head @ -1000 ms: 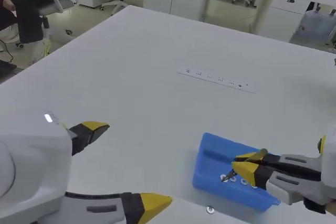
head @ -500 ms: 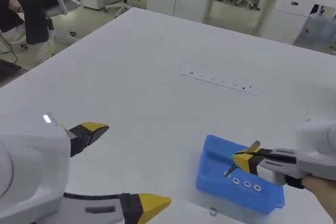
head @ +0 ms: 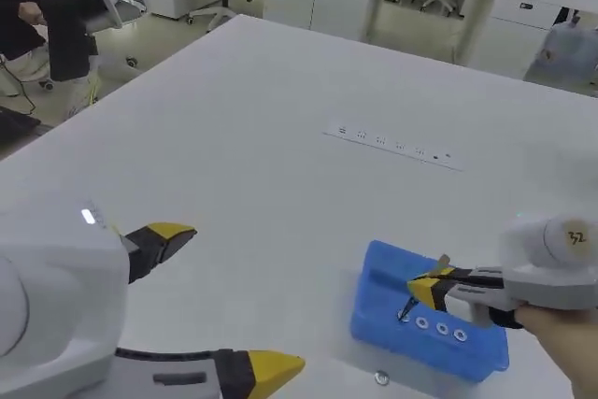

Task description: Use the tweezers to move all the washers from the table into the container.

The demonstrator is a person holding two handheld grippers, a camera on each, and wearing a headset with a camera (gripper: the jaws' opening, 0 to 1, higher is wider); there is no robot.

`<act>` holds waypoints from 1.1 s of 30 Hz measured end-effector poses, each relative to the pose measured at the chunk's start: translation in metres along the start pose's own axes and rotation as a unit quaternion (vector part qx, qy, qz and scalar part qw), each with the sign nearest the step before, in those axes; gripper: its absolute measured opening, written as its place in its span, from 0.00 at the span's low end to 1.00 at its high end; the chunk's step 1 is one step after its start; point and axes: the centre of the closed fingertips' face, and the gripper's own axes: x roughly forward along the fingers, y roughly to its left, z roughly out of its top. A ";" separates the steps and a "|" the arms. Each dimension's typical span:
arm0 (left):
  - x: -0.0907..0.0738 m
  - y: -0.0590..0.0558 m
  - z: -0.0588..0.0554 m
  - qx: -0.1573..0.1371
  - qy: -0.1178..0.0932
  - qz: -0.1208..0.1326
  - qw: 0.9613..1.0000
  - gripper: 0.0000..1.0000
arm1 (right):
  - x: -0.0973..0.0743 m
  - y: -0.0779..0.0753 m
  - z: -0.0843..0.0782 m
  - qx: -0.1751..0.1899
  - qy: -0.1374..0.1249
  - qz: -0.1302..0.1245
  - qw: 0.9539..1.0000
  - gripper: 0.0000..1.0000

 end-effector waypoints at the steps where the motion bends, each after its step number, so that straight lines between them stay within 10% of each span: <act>1: 0.000 0.000 0.000 0.000 0.000 0.000 1.000 0.90 | 0.000 0.000 0.000 -0.001 0.001 0.001 1.000 0.02; 10: 0.000 0.001 0.001 -0.001 -0.002 0.000 1.000 0.90 | -0.015 0.004 0.010 -0.003 -0.028 -0.008 1.000 0.03; 23: 0.005 -0.004 0.000 -0.001 -0.001 -0.011 1.000 0.90 | -0.058 0.051 0.030 -0.007 -0.095 0.017 0.995 0.03; 33: 0.009 -0.008 -0.002 0.001 0.004 -0.021 1.000 0.89 | -0.042 0.069 0.003 0.010 -0.070 0.049 0.996 0.03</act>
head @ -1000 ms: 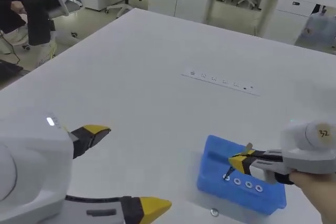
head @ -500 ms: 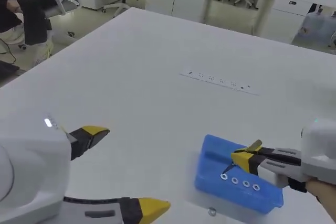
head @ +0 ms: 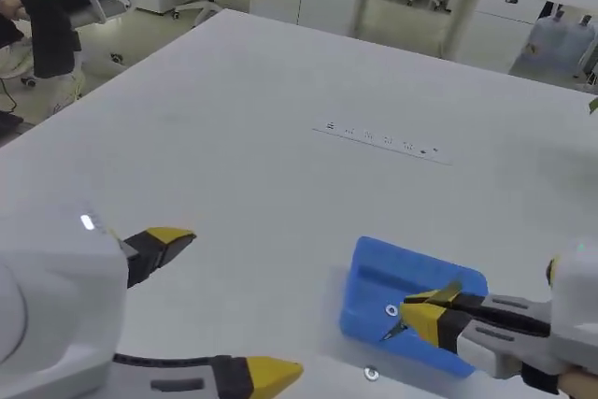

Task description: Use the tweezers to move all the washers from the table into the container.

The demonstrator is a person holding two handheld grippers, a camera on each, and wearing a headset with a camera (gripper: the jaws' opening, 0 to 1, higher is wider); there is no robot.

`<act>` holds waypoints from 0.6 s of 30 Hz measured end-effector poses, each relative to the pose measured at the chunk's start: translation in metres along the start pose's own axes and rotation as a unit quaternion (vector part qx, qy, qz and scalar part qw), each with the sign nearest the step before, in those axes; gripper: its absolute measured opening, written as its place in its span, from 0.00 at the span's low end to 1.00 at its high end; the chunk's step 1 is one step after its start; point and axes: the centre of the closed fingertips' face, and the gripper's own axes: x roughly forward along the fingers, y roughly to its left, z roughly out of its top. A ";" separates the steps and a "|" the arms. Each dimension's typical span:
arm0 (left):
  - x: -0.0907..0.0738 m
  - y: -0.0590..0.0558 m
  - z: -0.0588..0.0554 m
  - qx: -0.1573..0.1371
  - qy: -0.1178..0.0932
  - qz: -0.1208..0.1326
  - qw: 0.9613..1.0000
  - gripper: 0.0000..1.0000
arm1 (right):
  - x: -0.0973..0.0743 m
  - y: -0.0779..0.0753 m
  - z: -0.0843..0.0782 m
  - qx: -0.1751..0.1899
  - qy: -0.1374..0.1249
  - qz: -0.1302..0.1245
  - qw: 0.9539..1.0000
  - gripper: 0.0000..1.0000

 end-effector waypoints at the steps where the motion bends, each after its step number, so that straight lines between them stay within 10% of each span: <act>1: 0.000 0.000 0.000 0.000 0.000 0.000 1.000 0.89 | 0.003 0.000 -0.005 0.002 0.006 0.004 1.000 0.03; 18: -0.002 0.003 0.000 -0.001 0.001 0.006 1.000 0.88 | 0.020 0.000 -0.036 -0.007 0.056 0.016 0.998 0.03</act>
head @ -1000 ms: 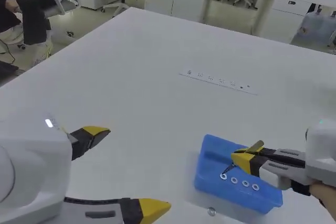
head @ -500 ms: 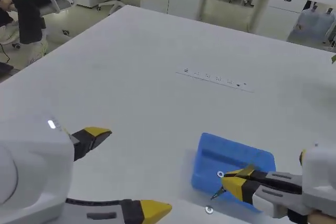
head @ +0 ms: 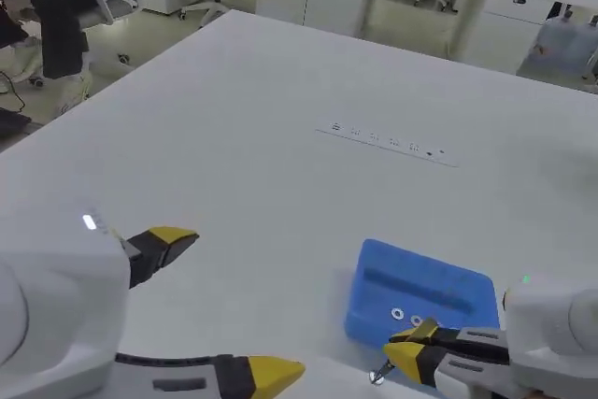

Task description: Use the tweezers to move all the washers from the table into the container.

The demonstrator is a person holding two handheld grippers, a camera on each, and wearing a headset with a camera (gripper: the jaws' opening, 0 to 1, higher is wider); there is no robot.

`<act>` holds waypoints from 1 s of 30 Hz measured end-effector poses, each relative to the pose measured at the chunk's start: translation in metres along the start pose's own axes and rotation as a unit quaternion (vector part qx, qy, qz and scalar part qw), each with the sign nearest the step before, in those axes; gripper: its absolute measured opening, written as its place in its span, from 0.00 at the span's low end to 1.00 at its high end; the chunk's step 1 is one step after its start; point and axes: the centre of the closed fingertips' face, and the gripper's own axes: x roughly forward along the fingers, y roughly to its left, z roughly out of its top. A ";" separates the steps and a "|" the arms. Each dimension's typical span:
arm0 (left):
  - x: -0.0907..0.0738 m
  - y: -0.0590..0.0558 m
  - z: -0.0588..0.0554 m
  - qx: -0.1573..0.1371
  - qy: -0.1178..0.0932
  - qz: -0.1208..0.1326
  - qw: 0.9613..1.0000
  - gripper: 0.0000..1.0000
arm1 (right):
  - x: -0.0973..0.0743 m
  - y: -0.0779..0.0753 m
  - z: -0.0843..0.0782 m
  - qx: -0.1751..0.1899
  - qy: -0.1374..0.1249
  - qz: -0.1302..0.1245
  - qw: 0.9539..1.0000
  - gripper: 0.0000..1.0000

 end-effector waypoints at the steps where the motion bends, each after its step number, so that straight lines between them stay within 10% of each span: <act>1: 0.000 0.000 0.000 0.001 0.000 0.000 1.000 0.88 | 0.000 0.000 -0.001 -0.001 0.002 -0.001 1.000 0.03; 19: 0.004 -0.005 0.000 0.006 0.002 -0.008 1.000 0.88 | 0.004 0.017 -0.015 -0.115 0.027 -0.003 0.993 0.04; 30: 0.004 -0.004 0.000 0.006 0.002 -0.008 1.000 0.87 | 0.004 0.008 -0.021 -0.100 0.040 -0.011 0.994 0.03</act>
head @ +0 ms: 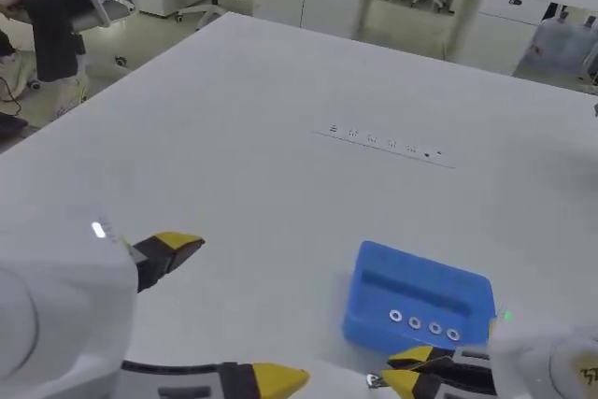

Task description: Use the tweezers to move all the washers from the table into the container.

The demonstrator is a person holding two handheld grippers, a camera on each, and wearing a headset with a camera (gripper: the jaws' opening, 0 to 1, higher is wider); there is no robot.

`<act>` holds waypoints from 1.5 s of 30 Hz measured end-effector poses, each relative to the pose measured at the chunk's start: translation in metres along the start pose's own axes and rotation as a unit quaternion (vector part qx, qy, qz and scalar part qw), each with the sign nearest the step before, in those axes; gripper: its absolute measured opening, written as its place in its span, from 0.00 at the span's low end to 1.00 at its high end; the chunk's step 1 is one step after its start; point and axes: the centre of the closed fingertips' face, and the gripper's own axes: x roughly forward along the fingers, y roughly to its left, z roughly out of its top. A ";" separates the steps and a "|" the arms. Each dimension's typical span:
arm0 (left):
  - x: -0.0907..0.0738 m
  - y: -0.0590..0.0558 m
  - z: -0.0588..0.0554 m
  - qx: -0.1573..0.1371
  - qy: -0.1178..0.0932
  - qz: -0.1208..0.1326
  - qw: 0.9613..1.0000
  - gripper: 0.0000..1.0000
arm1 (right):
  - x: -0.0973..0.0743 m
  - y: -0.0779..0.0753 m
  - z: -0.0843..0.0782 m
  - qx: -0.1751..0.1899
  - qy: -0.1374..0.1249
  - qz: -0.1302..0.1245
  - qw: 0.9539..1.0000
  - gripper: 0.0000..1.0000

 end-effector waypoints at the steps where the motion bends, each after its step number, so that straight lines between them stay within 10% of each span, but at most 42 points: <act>1: 0.000 0.000 0.000 -0.001 0.000 0.000 1.000 0.87 | 0.001 0.001 0.001 -0.005 0.002 0.001 1.000 0.03; 8: 0.002 -0.003 0.001 -0.001 -0.002 -0.003 1.000 0.87 | 0.011 -0.003 0.013 0.028 -0.031 0.010 0.999 0.03; 15: 0.001 -0.004 0.002 0.001 -0.003 -0.005 1.000 0.87 | 0.013 -0.016 0.017 0.144 -0.076 0.014 0.987 0.02; 25: 0.002 -0.003 0.001 -0.002 -0.003 -0.004 1.000 0.86 | -0.024 -0.020 0.062 0.156 -0.161 0.014 0.974 0.02; 31: 0.005 -0.008 0.003 -0.003 -0.006 -0.014 1.000 0.85 | -0.033 -0.052 0.082 0.184 -0.203 -0.019 0.962 0.03; 38: 0.003 -0.008 0.003 -0.005 -0.007 -0.014 1.000 0.82 | -0.015 -0.083 0.079 0.229 -0.199 -0.055 0.951 0.03; 45: -0.001 -0.003 0.001 -0.008 -0.006 -0.008 1.000 0.82 | 0.010 -0.095 0.063 0.234 -0.158 -0.069 0.957 0.03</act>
